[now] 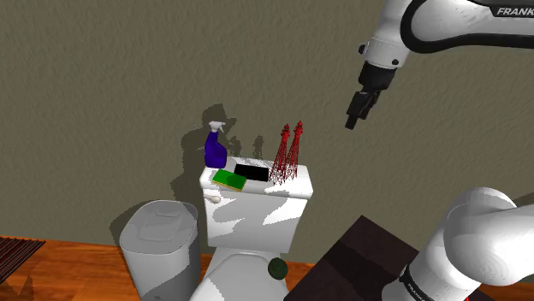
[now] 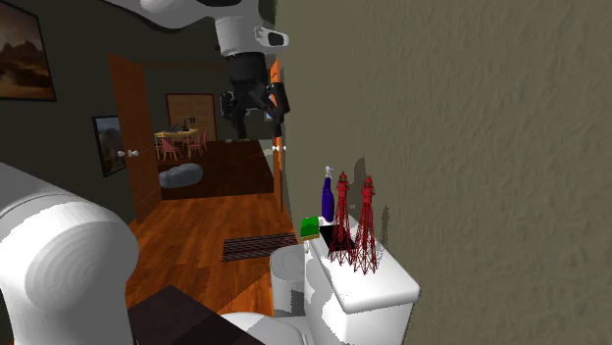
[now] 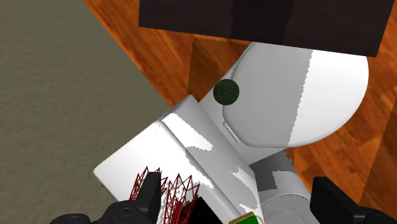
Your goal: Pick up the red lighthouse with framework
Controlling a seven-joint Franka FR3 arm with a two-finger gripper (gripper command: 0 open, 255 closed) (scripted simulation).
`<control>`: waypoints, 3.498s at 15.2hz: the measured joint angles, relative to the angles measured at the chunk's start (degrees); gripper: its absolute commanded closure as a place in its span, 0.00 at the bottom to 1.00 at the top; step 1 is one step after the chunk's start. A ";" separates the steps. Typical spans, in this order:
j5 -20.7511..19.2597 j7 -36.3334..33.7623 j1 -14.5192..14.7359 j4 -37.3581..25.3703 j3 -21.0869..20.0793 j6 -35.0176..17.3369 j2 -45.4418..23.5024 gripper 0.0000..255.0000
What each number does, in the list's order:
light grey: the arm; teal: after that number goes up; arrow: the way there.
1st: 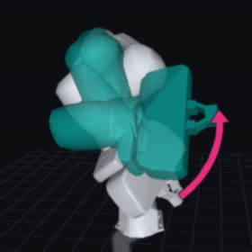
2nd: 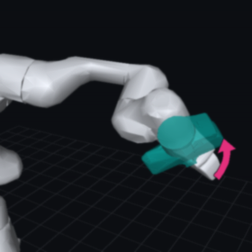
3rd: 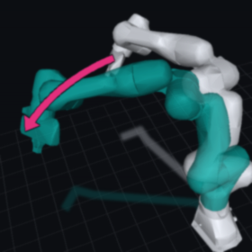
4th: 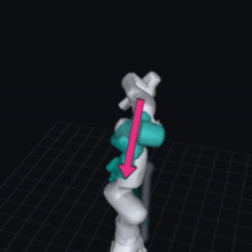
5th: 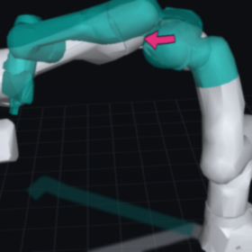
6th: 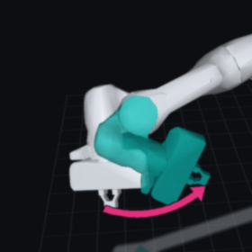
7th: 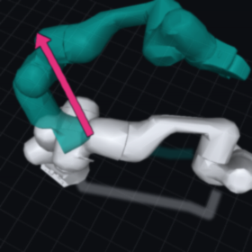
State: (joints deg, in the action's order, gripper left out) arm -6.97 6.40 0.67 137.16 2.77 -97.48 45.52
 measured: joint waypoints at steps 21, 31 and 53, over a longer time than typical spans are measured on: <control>-7.36 46.52 4.72 -24.71 15.65 -12.85 -41.23 0.00; -5.50 62.53 3.63 -39.32 15.60 -15.63 -59.26 0.00; -5.50 62.51 3.67 -39.21 15.52 -16.06 -59.59 1.00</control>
State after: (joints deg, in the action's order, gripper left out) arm -12.48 68.90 4.34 97.95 18.29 -113.53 -14.07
